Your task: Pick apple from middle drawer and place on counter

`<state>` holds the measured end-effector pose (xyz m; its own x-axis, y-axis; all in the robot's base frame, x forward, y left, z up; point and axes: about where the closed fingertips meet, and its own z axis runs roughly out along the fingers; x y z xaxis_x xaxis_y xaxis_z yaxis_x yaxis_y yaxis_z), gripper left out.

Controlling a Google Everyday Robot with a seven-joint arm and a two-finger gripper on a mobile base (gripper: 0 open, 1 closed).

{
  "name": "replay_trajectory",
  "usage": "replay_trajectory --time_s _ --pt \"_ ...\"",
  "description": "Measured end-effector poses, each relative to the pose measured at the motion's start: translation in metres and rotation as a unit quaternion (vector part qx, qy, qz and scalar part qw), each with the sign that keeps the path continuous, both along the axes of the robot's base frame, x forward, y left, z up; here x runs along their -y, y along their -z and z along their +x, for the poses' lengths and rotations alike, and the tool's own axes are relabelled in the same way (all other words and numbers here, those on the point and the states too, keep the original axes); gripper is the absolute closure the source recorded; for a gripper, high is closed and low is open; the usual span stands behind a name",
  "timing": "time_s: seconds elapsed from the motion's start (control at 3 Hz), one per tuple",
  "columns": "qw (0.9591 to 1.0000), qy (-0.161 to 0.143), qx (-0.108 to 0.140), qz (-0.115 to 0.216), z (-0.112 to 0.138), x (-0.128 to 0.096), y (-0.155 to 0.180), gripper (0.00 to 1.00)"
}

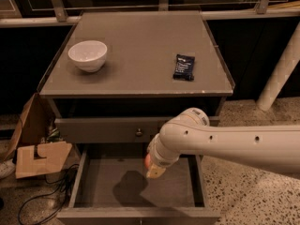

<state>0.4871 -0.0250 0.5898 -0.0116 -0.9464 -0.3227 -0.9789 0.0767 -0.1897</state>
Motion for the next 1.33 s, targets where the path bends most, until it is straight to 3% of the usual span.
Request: replay_trajectory --time_s 0.67,1.33 --pt "0.9999 0.001 0.013 -0.003 -0.002 0.005 -0.021 1.0" --pt "0.998 0.002 0.062 -0.013 -0.015 0.013 -0.091 1.0"
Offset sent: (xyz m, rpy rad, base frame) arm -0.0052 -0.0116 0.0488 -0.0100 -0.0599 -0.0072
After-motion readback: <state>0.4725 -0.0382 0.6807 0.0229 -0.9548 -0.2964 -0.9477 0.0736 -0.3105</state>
